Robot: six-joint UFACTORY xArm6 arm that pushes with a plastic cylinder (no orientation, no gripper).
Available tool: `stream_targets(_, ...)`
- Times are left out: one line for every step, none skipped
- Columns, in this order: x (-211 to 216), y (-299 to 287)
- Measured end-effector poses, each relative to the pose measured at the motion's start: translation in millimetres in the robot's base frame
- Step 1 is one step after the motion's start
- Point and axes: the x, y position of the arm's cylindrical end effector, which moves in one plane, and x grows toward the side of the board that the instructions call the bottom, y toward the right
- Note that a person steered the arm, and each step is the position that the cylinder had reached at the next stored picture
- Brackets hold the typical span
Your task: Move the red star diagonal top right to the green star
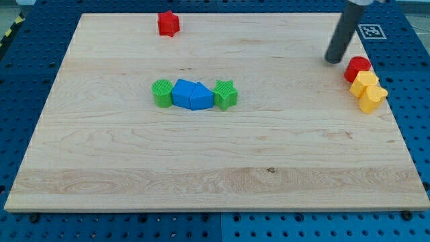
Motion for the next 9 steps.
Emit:
stream_targets(-13.1, -50.3)
stream_targets(-13.2, -98.0)
stream_targets(-13.2, -139.9)
stream_targets(-13.3, -179.9)
stream_targets(-13.3, -224.8)
stream_targets(-20.4, -279.8)
stream_targets(-38.2, -323.5)
stream_targets(-59.4, -342.4)
stream_targets(-78.8, -358.6)
